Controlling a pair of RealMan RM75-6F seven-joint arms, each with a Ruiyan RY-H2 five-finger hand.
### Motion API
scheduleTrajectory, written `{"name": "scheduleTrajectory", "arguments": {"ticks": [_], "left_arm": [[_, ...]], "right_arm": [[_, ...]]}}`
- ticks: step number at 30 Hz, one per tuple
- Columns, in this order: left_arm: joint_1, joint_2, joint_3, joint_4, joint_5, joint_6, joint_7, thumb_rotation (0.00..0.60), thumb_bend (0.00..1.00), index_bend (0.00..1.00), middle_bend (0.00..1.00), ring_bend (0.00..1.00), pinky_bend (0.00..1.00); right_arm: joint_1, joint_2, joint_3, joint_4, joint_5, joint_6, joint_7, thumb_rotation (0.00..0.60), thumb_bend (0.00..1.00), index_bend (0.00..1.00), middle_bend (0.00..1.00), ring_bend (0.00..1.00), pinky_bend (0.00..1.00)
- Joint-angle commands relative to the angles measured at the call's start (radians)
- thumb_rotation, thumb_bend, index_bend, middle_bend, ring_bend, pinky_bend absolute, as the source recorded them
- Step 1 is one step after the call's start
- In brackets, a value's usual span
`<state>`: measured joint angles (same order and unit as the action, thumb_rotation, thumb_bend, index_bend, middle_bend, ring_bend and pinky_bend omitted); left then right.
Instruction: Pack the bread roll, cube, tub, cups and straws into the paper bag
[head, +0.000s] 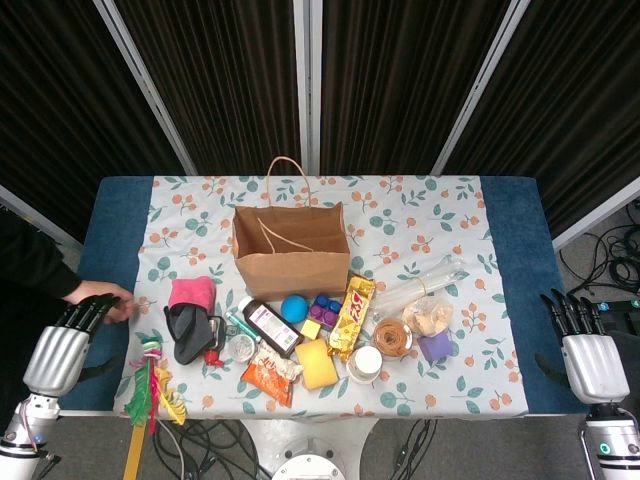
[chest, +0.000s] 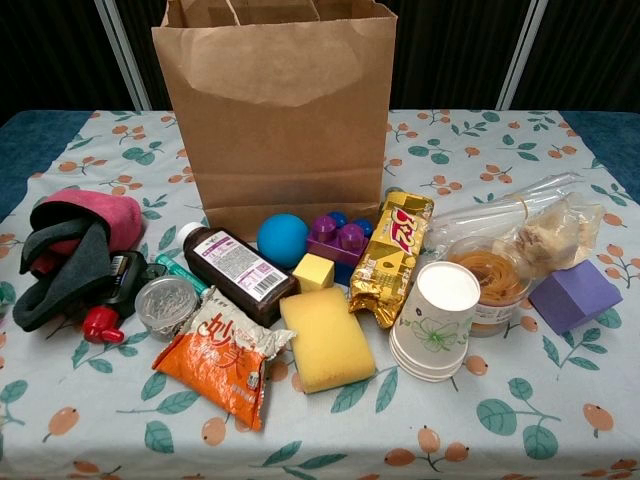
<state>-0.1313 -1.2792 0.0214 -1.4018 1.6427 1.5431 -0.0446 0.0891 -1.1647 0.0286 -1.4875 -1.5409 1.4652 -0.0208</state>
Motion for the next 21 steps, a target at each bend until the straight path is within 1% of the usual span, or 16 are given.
{"name": "scheduleTrajectory", "arguments": {"ticks": [1,7,9,11,13,14,16,19,21], "left_arm": [[0.000,0.005,-0.003,-0.010,-0.008,-0.006,-0.006,0.600,0.13,0.19,0.25,0.18,0.27],[-0.003,0.014,0.001,-0.020,0.010,0.000,-0.017,0.600,0.13,0.19,0.25,0.18,0.27],[-0.006,0.018,0.002,-0.019,0.016,0.000,-0.019,0.600,0.13,0.19,0.25,0.18,0.27],[-0.006,0.018,0.000,-0.018,0.015,0.000,-0.025,0.600,0.13,0.19,0.25,0.18,0.27],[-0.007,0.018,-0.001,-0.018,0.012,-0.001,-0.032,0.600,0.13,0.19,0.25,0.18,0.27],[-0.008,0.018,-0.002,-0.016,0.012,-0.002,-0.035,0.600,0.13,0.19,0.25,0.18,0.27],[-0.012,0.016,-0.003,-0.008,0.011,-0.008,-0.041,0.600,0.13,0.19,0.25,0.18,0.27],[-0.017,0.014,-0.007,-0.004,0.008,-0.014,-0.049,0.600,0.13,0.19,0.25,0.18,0.27],[-0.018,0.015,-0.008,-0.004,0.010,-0.012,-0.051,0.600,0.13,0.19,0.25,0.18,0.27]], "right_arm": [[0.001,0.003,0.000,-0.003,-0.008,0.006,-0.003,0.600,0.13,0.03,0.02,0.00,0.00],[0.012,0.025,0.023,-0.012,-0.004,0.014,-0.002,0.600,0.13,0.03,0.03,0.00,0.00],[0.027,0.031,0.043,-0.019,0.000,0.013,-0.013,0.600,0.13,0.06,0.06,0.00,0.00],[0.047,0.028,0.064,-0.025,0.006,0.005,-0.034,0.600,0.13,0.12,0.11,0.03,0.02],[0.079,0.022,0.081,-0.048,0.016,-0.032,-0.053,0.600,0.13,0.16,0.15,0.07,0.09],[0.094,0.019,0.087,-0.063,0.024,-0.054,-0.059,0.600,0.13,0.17,0.16,0.08,0.11],[0.132,0.013,0.099,-0.107,0.056,-0.122,-0.069,0.600,0.14,0.18,0.17,0.08,0.13],[0.177,0.003,0.110,-0.186,0.132,-0.230,-0.082,0.600,0.14,0.20,0.18,0.08,0.14],[0.199,-0.007,0.109,-0.220,0.166,-0.276,-0.115,0.600,0.14,0.20,0.18,0.08,0.15]]}}
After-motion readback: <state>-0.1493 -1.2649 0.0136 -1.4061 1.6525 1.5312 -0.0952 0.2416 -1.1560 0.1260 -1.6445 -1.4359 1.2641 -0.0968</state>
